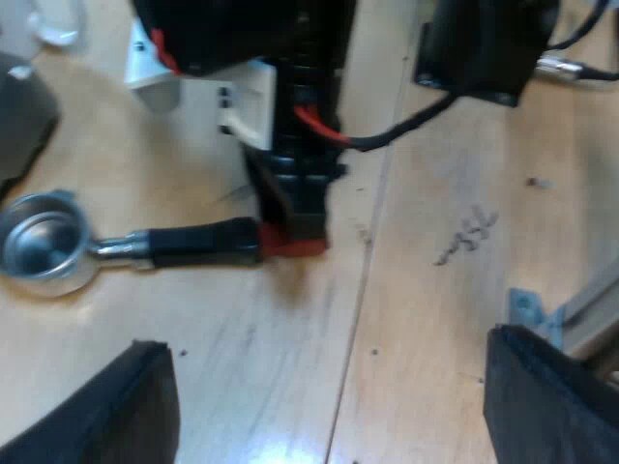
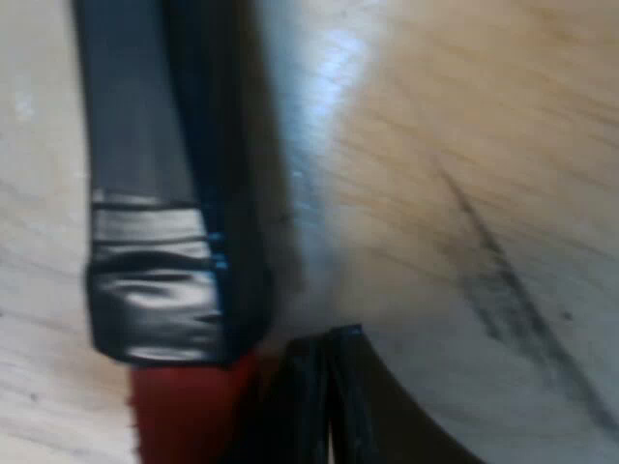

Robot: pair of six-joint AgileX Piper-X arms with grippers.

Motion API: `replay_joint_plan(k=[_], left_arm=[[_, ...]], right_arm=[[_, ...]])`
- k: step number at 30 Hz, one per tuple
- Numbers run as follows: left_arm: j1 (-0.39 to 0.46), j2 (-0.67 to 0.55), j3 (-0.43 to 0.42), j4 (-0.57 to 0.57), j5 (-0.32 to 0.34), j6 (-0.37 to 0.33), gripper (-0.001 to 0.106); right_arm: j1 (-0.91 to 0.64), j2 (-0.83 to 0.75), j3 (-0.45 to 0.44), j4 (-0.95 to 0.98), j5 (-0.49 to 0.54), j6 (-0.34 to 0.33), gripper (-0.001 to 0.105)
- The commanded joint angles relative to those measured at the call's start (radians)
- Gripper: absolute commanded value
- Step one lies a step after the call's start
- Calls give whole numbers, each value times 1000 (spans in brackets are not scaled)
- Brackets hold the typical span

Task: Put the handle in the coffee machine

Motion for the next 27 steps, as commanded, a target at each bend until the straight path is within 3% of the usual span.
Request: replay_joint_plan(k=[1, 10, 16, 21, 27], left_arm=[[-6, 0, -1, 1, -37, -6, 67], [-6, 0, -1, 61, -42, -105, 67], [-6, 0, -1, 126, -179, -105, 67], [-3, 0, -1, 130, -196, -119, 67], [37, 0, -1, 135, -247, -151, 67]], right_arm=[[38, 28, 9, -38, -47, 40, 0], [100, 28, 6, -147, -53, 122, 0], [107, 28, 6, -219, -55, 168, 0], [107, 57, -7, -262, -98, 208, 0], [118, 153, -95, -264, -133, 212, 0]])
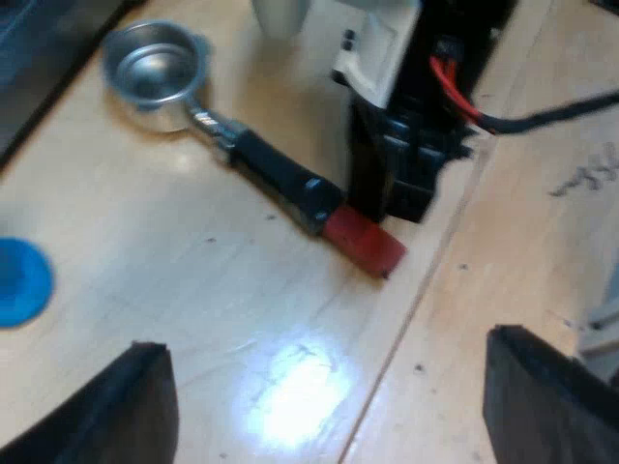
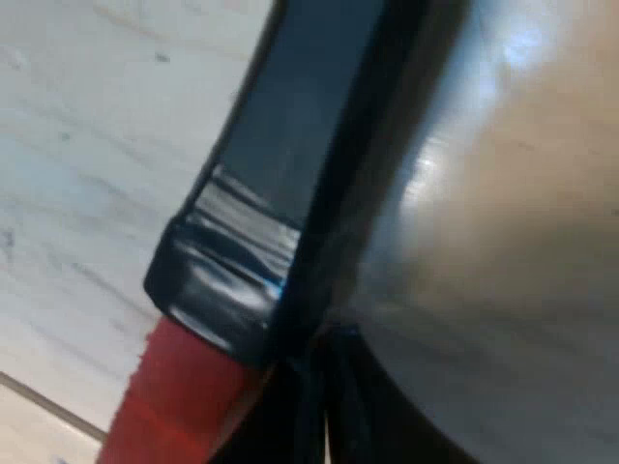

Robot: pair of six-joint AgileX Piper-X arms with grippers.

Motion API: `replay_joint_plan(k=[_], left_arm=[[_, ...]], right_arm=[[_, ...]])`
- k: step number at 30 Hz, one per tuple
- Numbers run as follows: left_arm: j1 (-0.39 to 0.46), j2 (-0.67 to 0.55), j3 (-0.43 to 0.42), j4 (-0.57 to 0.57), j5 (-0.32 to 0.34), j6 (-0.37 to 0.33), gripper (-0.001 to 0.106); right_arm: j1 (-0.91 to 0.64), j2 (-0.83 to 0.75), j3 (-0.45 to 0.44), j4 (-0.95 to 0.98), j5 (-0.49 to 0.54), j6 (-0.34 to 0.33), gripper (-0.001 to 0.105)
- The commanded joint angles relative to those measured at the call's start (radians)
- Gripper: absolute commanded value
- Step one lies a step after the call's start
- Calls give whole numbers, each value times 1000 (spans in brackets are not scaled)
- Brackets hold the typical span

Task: Put the handle in the coffee machine

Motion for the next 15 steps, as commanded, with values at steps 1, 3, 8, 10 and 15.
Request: replay_joint_plan(k=[1, 3, 8, 10, 15], left_arm=[[39, 0, -1, 8, -40, -16, 67], [67, 0, -1, 9, -40, -16, 67], [169, 0, -1, 60, -40, -4, 67], [212, 0, -1, 82, -40, 15, 67], [260, 0, -1, 99, -38, 24, 64]], right_arm=[[11, 44, -58, -13, -19, -6, 0], [11, 66, -90, -15, -20, -6, 0], [11, 138, -176, -18, -20, -6, 0], [11, 172, -208, -44, -20, -6, 0], [11, 240, -295, -76, -7, 3, 0]])
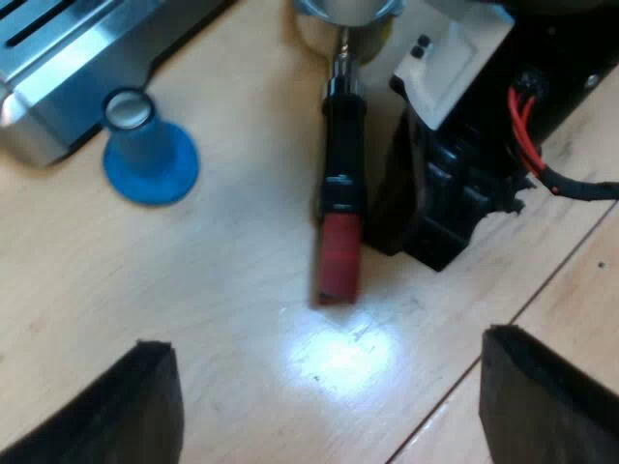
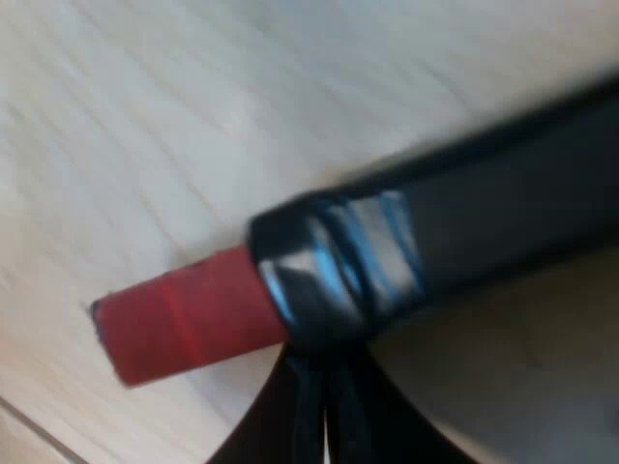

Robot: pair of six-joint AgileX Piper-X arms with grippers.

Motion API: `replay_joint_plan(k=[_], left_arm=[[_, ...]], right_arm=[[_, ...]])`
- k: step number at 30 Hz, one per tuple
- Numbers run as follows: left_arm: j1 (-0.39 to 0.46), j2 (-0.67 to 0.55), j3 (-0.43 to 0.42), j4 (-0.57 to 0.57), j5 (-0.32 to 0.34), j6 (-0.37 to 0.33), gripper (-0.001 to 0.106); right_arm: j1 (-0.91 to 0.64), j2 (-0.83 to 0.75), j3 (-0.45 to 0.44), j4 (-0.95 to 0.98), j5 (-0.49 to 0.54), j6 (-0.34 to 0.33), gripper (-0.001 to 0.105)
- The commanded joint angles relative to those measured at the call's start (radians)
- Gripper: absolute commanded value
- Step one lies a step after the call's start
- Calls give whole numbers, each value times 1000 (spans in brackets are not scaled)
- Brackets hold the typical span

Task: Put the handle in the coffee machine

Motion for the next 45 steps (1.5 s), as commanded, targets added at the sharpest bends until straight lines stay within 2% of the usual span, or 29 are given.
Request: replay_joint_plan(k=[1, 6, 11, 17, 19, 22, 30, 38, 39, 41, 43, 45], left_arm=[[5, 0, -1, 8, -8, 0, 64], [5, 0, -1, 8, -8, 0, 64], [5, 0, -1, 6, -8, 0, 64], [5, 0, -1, 0, -8, 0, 64], [5, 0, -1, -5, -8, 0, 64], [5, 0, -1, -18, -8, 0, 64], [5, 0, -1, -28, -8, 0, 64], [5, 0, -1, -32, -8, 0, 64], [5, 0, -1, -33, -8, 0, 64], [5, 0, -1, -33, -8, 0, 64], [5, 0, -1, -33, 5, 0, 64], [5, 0, -1, -33, 8, 0, 64]], right_arm=[[2, 31, -54, -12, 19, -8, 0], [2, 36, -86, -19, 72, -17, 0], [2, 16, -88, 5, 77, -17, 0], [17, -25, -88, 147, 104, -28, 0], [27, -49, -88, 239, 142, -79, 0], [37, -84, -88, 335, 195, -117, 0], [37, -211, -88, 478, 328, -137, 0], [37, -339, -88, 553, 417, -140, 0], [37, -360, -88, 562, 438, -170, 0], [37, -379, -88, 563, 459, -186, 4], [33, -395, -88, 563, 466, -186, 17], [33, -405, -88, 563, 477, -186, 35]])
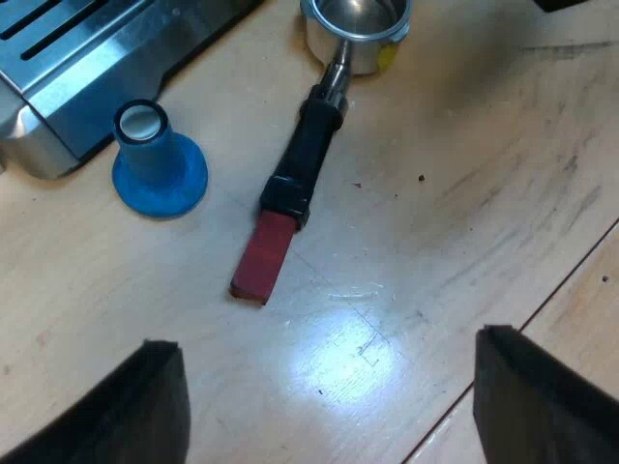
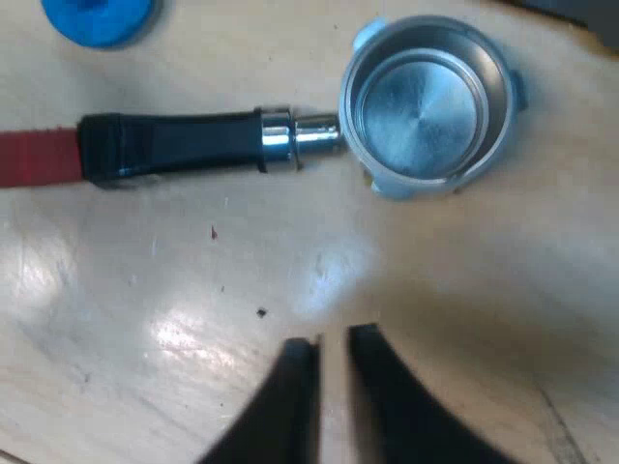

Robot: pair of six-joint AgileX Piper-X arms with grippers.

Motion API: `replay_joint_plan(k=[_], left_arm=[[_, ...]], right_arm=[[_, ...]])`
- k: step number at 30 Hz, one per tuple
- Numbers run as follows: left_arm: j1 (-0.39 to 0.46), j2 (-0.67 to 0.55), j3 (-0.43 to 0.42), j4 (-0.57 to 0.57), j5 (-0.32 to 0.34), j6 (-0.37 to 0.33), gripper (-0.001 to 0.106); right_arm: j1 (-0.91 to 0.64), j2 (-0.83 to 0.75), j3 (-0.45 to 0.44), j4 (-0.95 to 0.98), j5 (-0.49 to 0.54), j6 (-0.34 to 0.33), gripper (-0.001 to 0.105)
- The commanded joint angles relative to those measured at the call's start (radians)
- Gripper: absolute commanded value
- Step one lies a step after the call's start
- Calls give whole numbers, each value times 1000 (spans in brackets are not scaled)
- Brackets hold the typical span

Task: Put the handle in the coffee machine

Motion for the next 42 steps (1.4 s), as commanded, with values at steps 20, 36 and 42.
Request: replay_joint_plan(k=[20, 36, 42], left_arm=[[-1, 0, -1, -33, 6, -1, 64], [-1, 0, -1, -26, 6, -1, 64], [-1, 0, -1, -26, 6, -1, 64]], right_arm=[[-155, 28, -7, -129, -48, -197, 85], [-166, 184, 13, -250, 32, -226, 85], [-166, 233, 33, -295, 42, -226, 85]])
